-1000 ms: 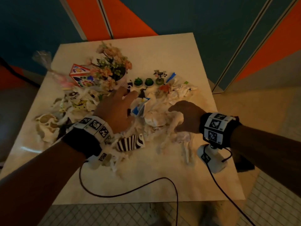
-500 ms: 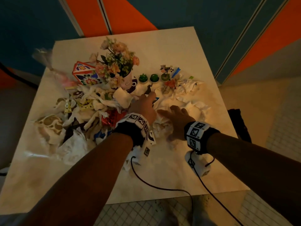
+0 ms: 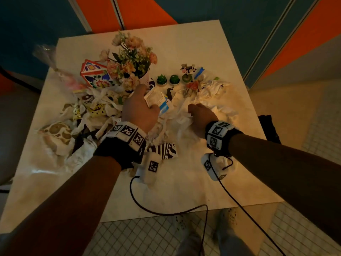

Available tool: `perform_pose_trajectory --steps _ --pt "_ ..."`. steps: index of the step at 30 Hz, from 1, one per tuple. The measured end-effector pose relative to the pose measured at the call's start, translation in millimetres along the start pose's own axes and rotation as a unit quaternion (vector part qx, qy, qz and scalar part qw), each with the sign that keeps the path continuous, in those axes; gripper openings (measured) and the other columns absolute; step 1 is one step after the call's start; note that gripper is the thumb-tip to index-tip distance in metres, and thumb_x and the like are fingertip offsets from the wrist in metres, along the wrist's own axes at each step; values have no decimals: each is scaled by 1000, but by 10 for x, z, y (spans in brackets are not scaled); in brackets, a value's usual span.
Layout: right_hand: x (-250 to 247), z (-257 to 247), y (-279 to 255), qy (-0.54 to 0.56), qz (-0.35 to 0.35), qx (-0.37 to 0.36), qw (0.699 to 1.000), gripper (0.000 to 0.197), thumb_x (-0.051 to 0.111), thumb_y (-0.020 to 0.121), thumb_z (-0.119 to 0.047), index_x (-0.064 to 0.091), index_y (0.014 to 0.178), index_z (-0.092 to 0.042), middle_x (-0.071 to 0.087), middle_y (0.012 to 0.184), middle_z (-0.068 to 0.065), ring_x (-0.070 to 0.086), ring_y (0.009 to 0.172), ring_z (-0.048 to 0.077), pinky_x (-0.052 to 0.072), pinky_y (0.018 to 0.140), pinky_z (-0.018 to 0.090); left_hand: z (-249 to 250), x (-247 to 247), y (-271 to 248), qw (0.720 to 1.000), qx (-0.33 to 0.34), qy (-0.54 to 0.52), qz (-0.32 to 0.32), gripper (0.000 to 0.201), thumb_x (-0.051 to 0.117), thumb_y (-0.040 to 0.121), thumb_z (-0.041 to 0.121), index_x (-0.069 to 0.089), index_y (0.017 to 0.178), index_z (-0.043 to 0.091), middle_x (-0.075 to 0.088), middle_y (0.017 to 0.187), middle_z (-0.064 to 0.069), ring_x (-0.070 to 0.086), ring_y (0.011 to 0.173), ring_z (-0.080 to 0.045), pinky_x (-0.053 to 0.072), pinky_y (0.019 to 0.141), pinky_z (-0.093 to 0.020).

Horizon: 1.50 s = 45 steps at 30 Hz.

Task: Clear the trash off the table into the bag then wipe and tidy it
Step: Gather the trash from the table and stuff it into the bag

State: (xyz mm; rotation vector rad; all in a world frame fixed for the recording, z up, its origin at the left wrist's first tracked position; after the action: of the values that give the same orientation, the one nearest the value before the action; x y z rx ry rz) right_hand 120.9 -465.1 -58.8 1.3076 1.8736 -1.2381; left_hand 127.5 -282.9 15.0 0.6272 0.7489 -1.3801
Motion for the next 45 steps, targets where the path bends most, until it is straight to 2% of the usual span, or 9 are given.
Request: perform_pose_trajectory --steps 6,13,18,22,25,30,36,39,45 --pt "-535 95 -185 157 119 -30 980 15 53 85 -4 51 84 -18 45 78 -3 41 84 18 28 69 25 9 -182 -148 1000 17 -19 5 45 62 82 13 50 125 16 66 112 -9 64 100 -28 51 75 -32" --pt "-1306 267 -691 250 222 -86 939 14 58 71 -15 54 77 -3 50 74 13 50 72 19 37 67 33 459 -346 -256 995 56 -75 42 40 66 80 15 54 118 14 67 107 -7 63 86 -18 53 67 -30" --pt "-1665 1026 -1004 250 267 10 931 39 58 85 -5 42 69 -37 46 67 -12 48 49 -16 39 57 18 1207 -105 -446 985 115 -123 -40 30 67 75 16 51 98 24 64 85 5 67 71 -19 58 57 -43" --pt "-1783 1844 -1496 290 269 38 918 26 68 77 -16 45 64 -21 55 56 -8 50 46 -10 36 47 5 1935 411 -766 961 163 -175 -137 28 70 68 15 56 92 19 63 78 5 66 70 -18 56 52 -41" --pt "-1803 2591 -1800 273 277 107 915 20 61 84 6 51 69 -3 50 64 11 50 43 -6 38 43 6 2450 989 -1010 942 170 -205 -205 22 70 66 18 55 81 21 63 72 5 66 66 -17 57 51 -40" --pt "-1895 3651 -1960 266 258 143 918 9 54 86 11 52 85 20 45 62 10 47 45 -1 37 44 7 3071 2176 -1108 931 107 -222 -270 32 72 73 16 61 103 17 69 99 1 67 89 -15 57 66 -28" --pt "-1660 4555 -1769 360 157 159 906 35 65 79 3 58 64 -28 58 50 -15 53 46 -5 40 45 5 3050 3583 -995 951 -42 -151 -267 36 70 78 25 55 110 16 63 110 -2 59 92 -17 47 72 -27" --pt "-1452 4867 -1617 389 108 140 904 41 45 90 12 52 56 -9 49 45 -11 42 38 7 41 44 17 2731 4124 -981 954 -106 -96 -265 48 65 83 24 48 126 13 57 125 -6 56 107 -23 42 79 -28" --pt "-840 5155 -1150 298 10 167 940 37 50 89 8 44 66 -21 43 68 5 38 60 24 35 65 39 1939 4847 -1076 936 -237 -42 -257 62 50 95 12 19 148 12 31 150 -10 36 134 -31 34 107 -38"
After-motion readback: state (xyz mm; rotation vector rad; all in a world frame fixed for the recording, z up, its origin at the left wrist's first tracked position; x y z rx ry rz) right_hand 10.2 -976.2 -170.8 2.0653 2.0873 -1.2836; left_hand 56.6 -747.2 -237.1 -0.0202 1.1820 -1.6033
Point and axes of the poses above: each hand's wrist, its own y-axis towards the middle knuckle, its own x-axis out of the palm, z = x × y, the point moved 6 cm from there along y, towards the middle knuckle
